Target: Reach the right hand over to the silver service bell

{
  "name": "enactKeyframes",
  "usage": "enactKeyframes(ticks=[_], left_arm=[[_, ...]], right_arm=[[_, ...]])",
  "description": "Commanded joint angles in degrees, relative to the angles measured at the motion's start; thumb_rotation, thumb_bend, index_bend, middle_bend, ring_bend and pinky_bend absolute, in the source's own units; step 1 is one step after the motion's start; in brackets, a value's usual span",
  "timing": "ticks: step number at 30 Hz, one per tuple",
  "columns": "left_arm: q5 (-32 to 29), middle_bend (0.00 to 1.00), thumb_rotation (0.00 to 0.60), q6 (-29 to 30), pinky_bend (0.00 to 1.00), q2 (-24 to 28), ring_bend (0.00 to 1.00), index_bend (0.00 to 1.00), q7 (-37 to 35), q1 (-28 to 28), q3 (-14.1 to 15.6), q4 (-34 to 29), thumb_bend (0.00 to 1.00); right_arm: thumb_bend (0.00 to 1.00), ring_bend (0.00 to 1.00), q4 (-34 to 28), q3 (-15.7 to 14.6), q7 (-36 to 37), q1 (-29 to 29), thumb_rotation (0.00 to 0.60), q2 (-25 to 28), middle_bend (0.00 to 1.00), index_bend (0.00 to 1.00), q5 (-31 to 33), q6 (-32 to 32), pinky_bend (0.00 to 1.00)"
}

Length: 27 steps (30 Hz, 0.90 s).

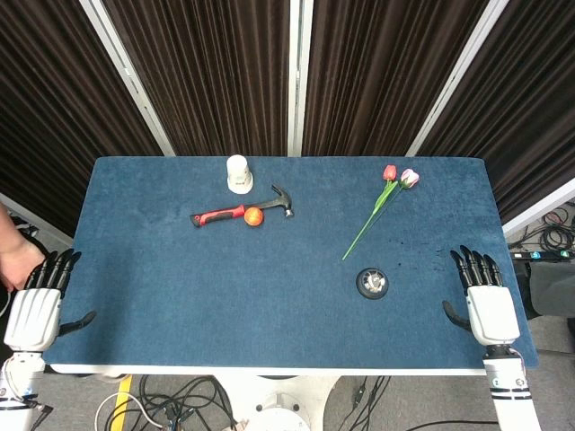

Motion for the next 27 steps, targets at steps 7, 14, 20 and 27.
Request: enactKeyframes(ticks=[7, 14, 20, 27], left_arm=[[-0.06, 0.05, 0.600, 0.02, 0.15, -0.06, 0.00, 0.09, -0.18, 0.08, 0.04, 0.18, 0.11], [-0.11, 0.05, 0.600, -0.34, 0.14, 0.30, 0.00, 0.09, -0.13, -0.25, -0.19, -0.22, 0.11], [-0.29, 0.05, 0.600, -0.34, 0.14, 0.59, 0.00, 0.09, -0.16, -0.01, 0.03, -0.63, 0.11], [-0.52, 0.05, 0.600, -0.63, 0.14, 0.32, 0.00, 0.09, -0.68, -0.06, 0.03, 0.42, 0.11]], right_arm=[[0.20, 0.00, 0.06, -0.11, -0.17, 0.02, 0.600, -0.08, 0.00, 0.00, -0.05, -0.12, 0.00], [0.67, 0.00, -0.13, -0.12, -1.00, 0.16, 0.600, -0.20, 0.01, 0.00, -0.21, -0.15, 0.00], [1.00, 0.34, -0.18, 0.03, -3.38, 0.39, 0.600, -1.12, 0.50, 0.00, 0.51, -0.43, 0.40], [1.00, 0.69, 3.40, -1.65, -4.67, 1.48, 0.600, -4.28, 0.86, 0.09, -2.66, -1.37, 0.69]])
